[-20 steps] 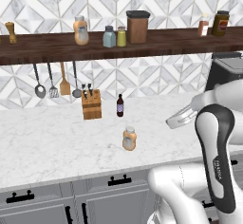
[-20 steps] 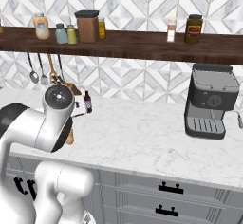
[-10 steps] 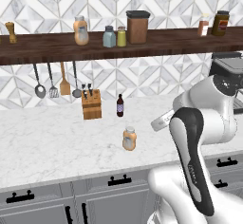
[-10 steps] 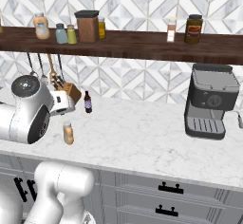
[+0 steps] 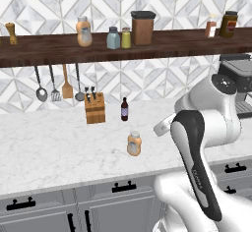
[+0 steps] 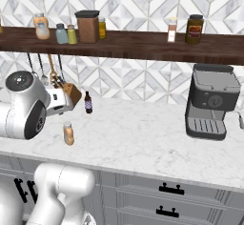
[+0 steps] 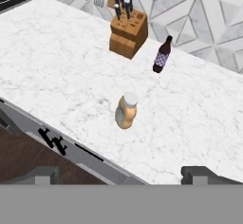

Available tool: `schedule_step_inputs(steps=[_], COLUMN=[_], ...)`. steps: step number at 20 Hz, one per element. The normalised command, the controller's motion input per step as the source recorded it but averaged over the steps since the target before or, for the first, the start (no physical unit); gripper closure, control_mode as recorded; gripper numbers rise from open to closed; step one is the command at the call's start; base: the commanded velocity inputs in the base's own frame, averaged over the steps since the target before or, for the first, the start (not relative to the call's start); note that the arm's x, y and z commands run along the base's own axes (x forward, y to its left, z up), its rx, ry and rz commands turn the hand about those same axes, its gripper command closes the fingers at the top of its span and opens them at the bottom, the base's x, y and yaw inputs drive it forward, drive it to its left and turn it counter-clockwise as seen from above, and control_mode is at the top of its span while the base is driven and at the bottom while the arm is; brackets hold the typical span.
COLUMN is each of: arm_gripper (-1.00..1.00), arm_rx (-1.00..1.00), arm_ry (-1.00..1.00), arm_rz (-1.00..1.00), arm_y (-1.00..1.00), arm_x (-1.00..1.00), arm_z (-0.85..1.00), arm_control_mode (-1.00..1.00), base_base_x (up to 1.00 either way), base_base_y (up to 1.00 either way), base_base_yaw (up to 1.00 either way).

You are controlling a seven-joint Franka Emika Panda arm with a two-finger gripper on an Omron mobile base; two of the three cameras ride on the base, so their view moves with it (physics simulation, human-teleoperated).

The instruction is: Put the shaker and condiment bottle from the counter next to their counterparts in the cabinet.

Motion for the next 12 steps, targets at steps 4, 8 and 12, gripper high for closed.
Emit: schedule_step_inputs(steps=[4,8,12], arm_gripper=[-1.00,-1.00,-1.00], arm_rx=[-0.01,-0.03,-0.03], arm_ry=[-0.03,-0.05,0.00], arm_rz=[0.00,0.00,0.00], arm_y=[0.00,0.08,0.17], arm_x=[0.00,0.00,0.00], arm_z=[-0.32,-0.38,-0.23], arm_control_mode=[-1.00,-1.00,-1.00], base_base_x=[0.00,0.00,0.00], base_base_y=[0.00,0.00,0.00], base_base_yaw=[0.00,0.00,0.00])
